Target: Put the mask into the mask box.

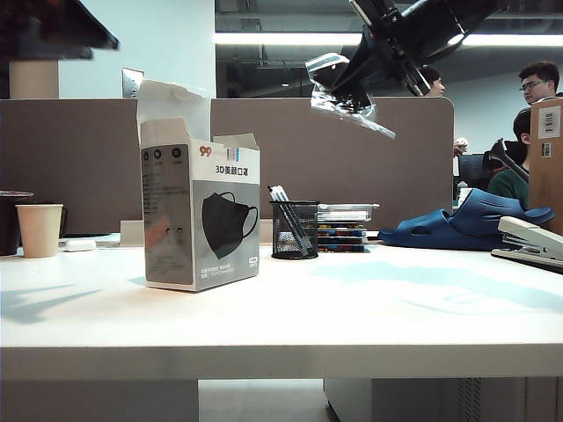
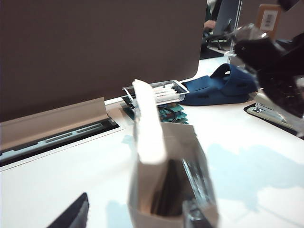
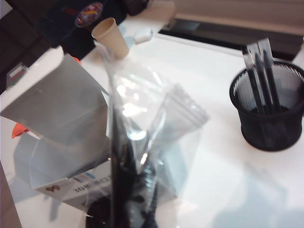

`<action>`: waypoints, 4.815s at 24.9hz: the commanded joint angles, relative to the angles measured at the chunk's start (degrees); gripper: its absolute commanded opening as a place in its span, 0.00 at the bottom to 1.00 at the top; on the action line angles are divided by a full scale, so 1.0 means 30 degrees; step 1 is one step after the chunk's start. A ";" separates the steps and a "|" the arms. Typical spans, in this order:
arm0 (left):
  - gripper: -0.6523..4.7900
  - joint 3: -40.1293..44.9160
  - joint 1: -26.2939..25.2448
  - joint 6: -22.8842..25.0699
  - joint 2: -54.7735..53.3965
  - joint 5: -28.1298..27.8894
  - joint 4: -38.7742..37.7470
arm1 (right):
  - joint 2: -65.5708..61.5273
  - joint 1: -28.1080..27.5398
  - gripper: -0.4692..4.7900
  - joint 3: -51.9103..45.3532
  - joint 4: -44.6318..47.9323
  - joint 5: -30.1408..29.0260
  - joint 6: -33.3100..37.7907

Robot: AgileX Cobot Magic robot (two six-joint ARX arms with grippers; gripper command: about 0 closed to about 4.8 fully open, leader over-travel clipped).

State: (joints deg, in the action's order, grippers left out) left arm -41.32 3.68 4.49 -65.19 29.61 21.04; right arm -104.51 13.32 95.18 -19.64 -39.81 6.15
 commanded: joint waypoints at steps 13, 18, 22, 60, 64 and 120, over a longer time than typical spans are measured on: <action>0.58 -0.1698 0.0175 0.2149 -0.3949 0.1275 0.1078 | 0.0182 0.0474 0.08 0.0029 0.0714 -0.0313 0.0044; 0.58 -0.2412 0.0182 0.2040 -0.5151 0.1290 0.1610 | 0.0182 0.0721 0.08 0.0029 0.0954 -0.0780 0.0306; 0.58 -0.3264 0.0189 0.1996 -0.5923 0.1362 0.1617 | 0.0182 0.1144 0.08 0.0029 0.1676 -0.0976 0.0539; 0.11 -0.3585 0.0685 0.1996 -0.7563 0.1370 0.3009 | -0.4510 0.5697 0.08 0.0007 1.4717 0.2608 0.0532; 0.11 -0.3585 0.0685 0.1996 -0.7563 0.1370 0.3009 | -0.4896 0.5931 0.08 0.0007 1.5030 0.2594 0.0525; 0.11 -0.3585 0.0678 0.1996 -0.7570 0.1341 0.3286 | -0.4175 0.6528 1.00 0.0007 0.9173 0.3308 -0.0750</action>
State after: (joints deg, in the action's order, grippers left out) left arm -51.92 5.76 10.52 -88.09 33.30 29.93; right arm -117.80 32.80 95.09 6.94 -29.93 3.07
